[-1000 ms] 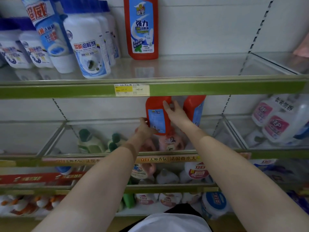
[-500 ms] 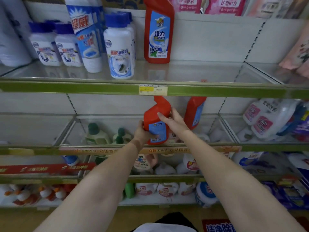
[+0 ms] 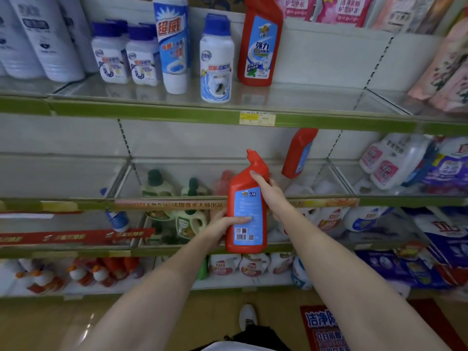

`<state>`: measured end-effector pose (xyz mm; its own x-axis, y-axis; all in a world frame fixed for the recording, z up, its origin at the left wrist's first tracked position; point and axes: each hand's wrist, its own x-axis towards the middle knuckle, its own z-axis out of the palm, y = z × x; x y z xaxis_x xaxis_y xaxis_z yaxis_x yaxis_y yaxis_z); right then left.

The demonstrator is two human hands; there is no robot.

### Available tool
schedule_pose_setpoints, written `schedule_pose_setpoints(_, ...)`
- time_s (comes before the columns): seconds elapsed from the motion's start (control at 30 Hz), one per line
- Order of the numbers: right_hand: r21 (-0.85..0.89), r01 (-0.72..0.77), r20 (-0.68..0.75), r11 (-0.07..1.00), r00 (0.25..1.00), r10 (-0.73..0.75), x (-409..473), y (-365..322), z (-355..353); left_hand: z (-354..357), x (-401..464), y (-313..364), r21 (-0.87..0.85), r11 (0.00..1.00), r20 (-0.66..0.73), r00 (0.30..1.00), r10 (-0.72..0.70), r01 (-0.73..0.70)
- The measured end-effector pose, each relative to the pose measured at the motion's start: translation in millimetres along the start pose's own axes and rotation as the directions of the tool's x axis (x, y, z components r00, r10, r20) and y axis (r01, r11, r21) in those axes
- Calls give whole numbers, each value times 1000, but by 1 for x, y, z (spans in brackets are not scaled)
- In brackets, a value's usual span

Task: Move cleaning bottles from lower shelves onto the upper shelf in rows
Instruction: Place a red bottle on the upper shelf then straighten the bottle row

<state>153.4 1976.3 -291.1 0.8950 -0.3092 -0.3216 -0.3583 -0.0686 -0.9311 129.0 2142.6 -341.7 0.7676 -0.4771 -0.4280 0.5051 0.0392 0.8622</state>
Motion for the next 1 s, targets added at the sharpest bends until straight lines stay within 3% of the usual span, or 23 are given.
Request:
schedule_pose_setpoints(0.17, 32, -131, -62, 991, 989, 133, -22, 27, 18, -3, -20, -42, -94, 990, 47, 994, -98, 102)
schedule_pose_setpoints(0.43, -32, -250, -162, 968, 957, 242, -36, 59, 29, -12, -36, -71, -43, 980, 150, 971, -185, 194)
schedule_pose_setpoints(0.53, -111, -243, -200, 964, 955, 218, -36, 56, 38, -14, -39, -71, -225, 943, 114, 968, -224, 244)
schedule_pose_setpoints(0.63, -84, -290, -234, 953, 936, 264, -31, 58, 46, -26, -35, -77, -389, 875, 102, 958, -270, 288)
schedule_pose_setpoints(0.77, 198, -313, -83, 929, 939, 334, -24, 69, 60, -30, -43, -75, -371, 885, 50, 957, -285, 283)
schedule_pose_setpoints(0.83, 320, -308, -8, 896, 945, 327, -24, 71, 64, -27, -43, -73, -422, 870, 94, 967, -236, 254)
schedule_pose_setpoints(1.0, 342, -355, 136, 870, 935, 327, -17, 76, 65, -22, -44, -78, -534, 796, 182, 958, -221, 285)
